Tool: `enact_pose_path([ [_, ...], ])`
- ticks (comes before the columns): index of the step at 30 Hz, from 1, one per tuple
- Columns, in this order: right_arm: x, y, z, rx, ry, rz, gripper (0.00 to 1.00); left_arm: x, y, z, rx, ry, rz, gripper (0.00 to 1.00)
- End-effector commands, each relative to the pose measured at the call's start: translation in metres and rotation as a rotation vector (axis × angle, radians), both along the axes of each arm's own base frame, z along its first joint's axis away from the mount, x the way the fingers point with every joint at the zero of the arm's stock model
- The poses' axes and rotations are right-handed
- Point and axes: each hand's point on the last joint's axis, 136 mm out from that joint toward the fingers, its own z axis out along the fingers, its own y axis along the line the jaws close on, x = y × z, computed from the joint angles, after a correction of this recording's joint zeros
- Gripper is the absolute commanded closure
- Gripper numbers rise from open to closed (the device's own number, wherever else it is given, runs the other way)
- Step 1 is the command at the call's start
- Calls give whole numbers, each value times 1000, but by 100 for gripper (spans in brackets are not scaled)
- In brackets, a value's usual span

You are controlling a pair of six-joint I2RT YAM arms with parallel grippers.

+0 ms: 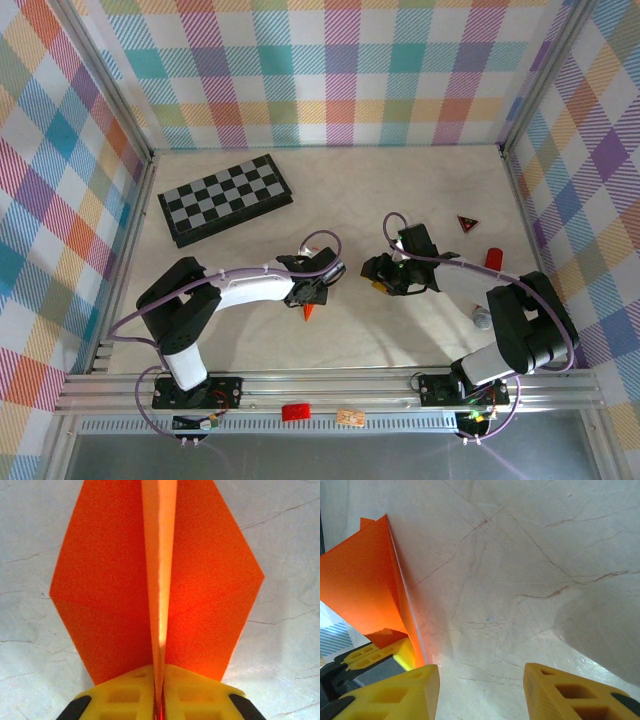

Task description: Fold a paper plane with a square sheet of paper (pick it up from the middle)

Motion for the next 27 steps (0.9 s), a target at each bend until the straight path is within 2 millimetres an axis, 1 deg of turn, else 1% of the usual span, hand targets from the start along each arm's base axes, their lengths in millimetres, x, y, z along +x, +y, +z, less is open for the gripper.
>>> enact_pose_path([
  [1, -5, -2, -5, 0, 28, -6, 51, -1, 6, -5, 6, 20, 26, 85],
  [8, -5, -1, -7, 7, 37, -6, 51, -1, 11, -10, 26, 19, 28, 82],
  [14, -5, -1, -8, 8, 39, -5, 51, -4, 15, -17, 36, 30, 34, 77],
  [22, -5, 1, -9, 15, 45, -5, 51, -9, 24, -22, 52, 28, 51, 68],
  [24, -5, 1, -10, 17, 46, -4, 51, -11, 25, -24, 57, 27, 55, 67],
  [27, -5, 1, -10, 19, 48, -6, 51, -14, 27, -25, 72, 20, 72, 61],
])
